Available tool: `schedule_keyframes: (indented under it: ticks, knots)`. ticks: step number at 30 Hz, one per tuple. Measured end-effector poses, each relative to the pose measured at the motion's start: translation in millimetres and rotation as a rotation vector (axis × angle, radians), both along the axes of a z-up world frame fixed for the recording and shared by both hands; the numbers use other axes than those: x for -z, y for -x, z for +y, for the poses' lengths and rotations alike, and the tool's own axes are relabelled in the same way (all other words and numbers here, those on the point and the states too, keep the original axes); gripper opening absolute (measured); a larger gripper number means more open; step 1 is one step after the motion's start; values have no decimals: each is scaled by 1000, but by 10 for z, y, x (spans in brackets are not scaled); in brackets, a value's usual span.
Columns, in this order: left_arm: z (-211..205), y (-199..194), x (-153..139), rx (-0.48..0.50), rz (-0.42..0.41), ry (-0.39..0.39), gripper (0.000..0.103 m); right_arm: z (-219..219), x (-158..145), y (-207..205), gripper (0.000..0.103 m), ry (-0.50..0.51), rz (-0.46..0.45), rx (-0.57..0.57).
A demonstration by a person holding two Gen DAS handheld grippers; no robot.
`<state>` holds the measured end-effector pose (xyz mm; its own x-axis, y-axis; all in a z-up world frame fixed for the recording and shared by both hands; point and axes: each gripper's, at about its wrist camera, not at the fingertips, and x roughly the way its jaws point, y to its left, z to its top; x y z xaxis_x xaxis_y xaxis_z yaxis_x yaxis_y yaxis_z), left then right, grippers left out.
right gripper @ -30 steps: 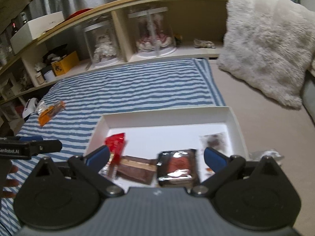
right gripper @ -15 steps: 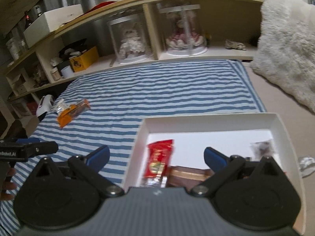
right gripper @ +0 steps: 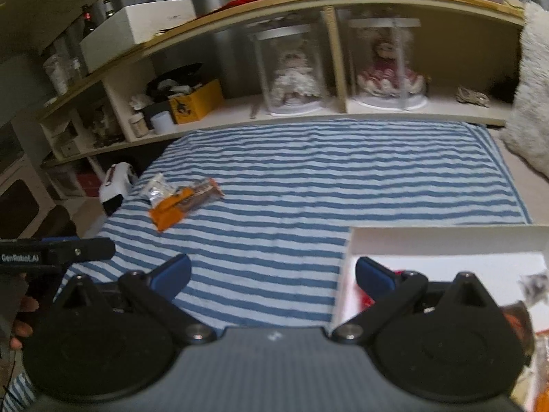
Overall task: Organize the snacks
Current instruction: 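Lift both open grippers away from the box toward the orange packet on the bed, then grasp the orange wrapped bar with the right gripper while the left grasps the white pastry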
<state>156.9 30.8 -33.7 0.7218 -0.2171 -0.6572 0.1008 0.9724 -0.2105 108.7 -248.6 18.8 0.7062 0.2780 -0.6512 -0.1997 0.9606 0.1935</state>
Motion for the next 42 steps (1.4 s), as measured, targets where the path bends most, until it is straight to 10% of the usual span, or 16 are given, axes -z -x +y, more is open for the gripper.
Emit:
schedule_keyframes:
  ticks: [23,37,42]
  knots:
    - [1081,-822,-23,-208,-74,20,103,1414,443,-992,103,-194,46,105]
    - [1359,-1421,419,-268,-81,167,103,1947,945,-1868,103,-164,139,228]
    - [1355,-1575,572,-253,-108,202,103,2101,1094,-2037,102,7,111,212]
